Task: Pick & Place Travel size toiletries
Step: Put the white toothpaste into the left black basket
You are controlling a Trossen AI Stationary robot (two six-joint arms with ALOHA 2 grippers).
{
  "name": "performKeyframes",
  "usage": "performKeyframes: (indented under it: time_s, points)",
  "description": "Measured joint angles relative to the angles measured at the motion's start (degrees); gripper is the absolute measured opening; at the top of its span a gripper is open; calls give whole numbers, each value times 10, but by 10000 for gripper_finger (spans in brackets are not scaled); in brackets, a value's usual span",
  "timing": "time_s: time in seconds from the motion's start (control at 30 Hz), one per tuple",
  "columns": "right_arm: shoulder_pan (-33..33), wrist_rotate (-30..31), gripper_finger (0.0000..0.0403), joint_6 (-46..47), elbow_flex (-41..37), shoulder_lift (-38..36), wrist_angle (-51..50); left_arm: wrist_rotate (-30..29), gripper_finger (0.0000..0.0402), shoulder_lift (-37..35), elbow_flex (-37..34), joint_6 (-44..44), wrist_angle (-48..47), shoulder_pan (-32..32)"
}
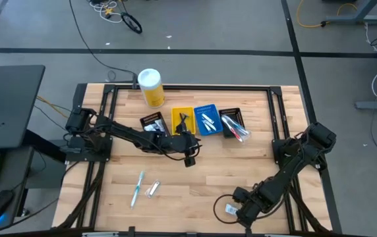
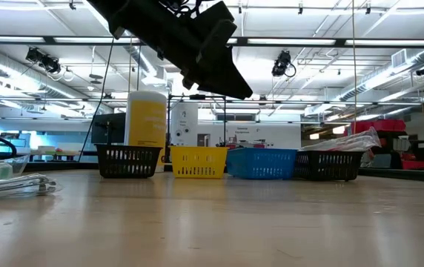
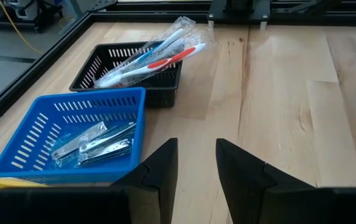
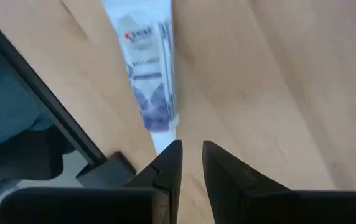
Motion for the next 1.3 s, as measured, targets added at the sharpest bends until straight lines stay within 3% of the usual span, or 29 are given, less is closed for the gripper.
performKeyframes:
  time_s: [0.17, 0.5, 0.7, 0.9, 1.1, 1.3]
  points:
    - [17, -23, 78, 25, 0, 0, -3, 0, 118, 0, 0, 1, 0, 0]
    - [38, 8, 163, 12, 4, 0, 9, 0, 118, 0, 0, 0, 0, 0]
    - [63, 64, 167, -8, 38, 0, -35, 0, 118, 0, 0, 0, 0, 0]
    - [76, 112, 176, -6, 43, 0, 15, 0, 118, 0, 0, 0, 0, 0]
    - [70, 74, 195, 2, 43, 1, -15, 0, 118, 0, 0, 0, 0, 0]
    - [62, 113, 202, -48, 43, 14, 5, 0, 118, 0, 0, 0, 0, 0]
